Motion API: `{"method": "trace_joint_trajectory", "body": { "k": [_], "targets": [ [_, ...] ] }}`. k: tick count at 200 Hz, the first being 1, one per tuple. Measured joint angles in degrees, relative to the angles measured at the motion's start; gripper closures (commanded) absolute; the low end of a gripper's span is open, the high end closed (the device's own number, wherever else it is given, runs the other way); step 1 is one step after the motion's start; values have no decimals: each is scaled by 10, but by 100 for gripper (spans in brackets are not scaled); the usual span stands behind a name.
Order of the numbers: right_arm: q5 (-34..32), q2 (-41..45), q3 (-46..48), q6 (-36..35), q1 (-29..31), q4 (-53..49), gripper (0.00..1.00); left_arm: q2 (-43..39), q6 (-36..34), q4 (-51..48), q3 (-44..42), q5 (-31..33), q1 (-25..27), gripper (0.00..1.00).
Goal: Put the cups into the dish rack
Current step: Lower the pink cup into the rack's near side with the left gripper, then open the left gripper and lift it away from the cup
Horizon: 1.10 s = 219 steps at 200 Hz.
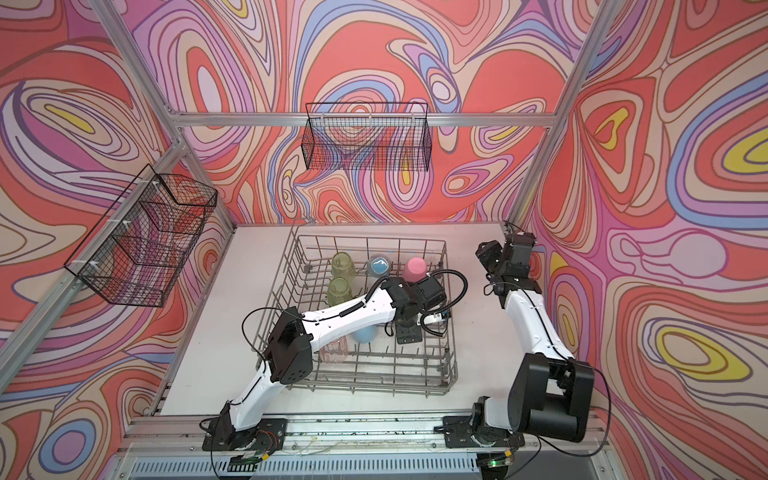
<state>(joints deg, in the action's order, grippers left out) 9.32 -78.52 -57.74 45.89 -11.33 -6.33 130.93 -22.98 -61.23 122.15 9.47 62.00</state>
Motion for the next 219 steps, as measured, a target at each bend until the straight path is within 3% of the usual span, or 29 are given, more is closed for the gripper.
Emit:
{"method": "trace_joint_trajectory", "body": {
  "k": [76, 179, 219],
  "targets": [
    [5, 21, 7, -14, 0, 8, 29, -18, 0, 58, -38, 8, 0, 0],
    [-5, 34, 9, -24, 0, 7, 23, -108, 1, 144, -112, -7, -2, 0],
    [-10, 34, 9, -35, -1, 4, 21, -161, 8, 184, -175, -43, -13, 0]
  ]
}}
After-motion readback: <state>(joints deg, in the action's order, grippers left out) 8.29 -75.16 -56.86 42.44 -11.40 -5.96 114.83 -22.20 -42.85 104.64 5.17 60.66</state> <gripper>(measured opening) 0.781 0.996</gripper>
